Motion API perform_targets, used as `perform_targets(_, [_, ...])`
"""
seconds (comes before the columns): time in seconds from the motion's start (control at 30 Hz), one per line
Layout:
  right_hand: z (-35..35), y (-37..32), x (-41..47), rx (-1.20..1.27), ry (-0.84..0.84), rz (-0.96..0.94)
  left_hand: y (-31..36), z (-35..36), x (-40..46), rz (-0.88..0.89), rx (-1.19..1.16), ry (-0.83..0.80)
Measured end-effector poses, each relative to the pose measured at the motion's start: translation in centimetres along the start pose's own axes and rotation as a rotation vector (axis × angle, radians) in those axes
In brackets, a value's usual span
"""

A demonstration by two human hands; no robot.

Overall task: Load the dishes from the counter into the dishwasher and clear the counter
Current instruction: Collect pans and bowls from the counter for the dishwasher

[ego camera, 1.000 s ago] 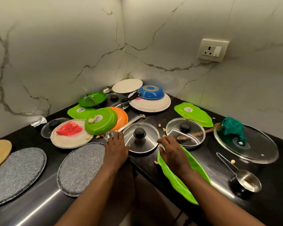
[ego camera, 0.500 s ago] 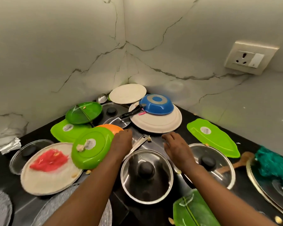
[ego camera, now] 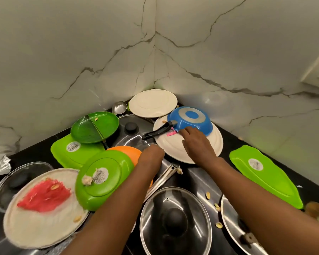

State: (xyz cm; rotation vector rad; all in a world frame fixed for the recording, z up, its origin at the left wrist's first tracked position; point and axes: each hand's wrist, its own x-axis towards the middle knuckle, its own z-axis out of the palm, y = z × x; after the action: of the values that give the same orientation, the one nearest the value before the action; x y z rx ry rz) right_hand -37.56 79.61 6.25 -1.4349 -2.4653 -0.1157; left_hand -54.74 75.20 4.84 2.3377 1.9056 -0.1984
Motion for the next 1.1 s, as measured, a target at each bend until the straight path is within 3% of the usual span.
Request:
perform_targets(0.37, [3.6, 2.6, 8.0, -0.065, -0.125, -0.110, -0.9, 0.6, 1.1, -0.056, -0.122, -0.082])
perform_targets(0.6, [4.6, 2.9, 8.9, 0.019, -0.087, -0.198, -1.2, 0.5, 1.2, -0.050, -0.166, -0.085])
perform_targets(0.73, [4.5, 3.3, 9.2, 0.063, -0.166, -0.227, -1.1, 0.3, 1.1, -0.071, -0.161, -0.078])
perform_targets(0.9, [2.6, 4.0, 11.2, -0.058, -0.348, -0.229, -0.9, 0.0, 0.7, -0.082, -0.161, -0.056])
perform_targets(1.1, [3.4, 2.8, 10.7, -0.162, -0.206, -0.316, -1.2, 0.1, 0.5, -0.119, -0.262, -0.022])
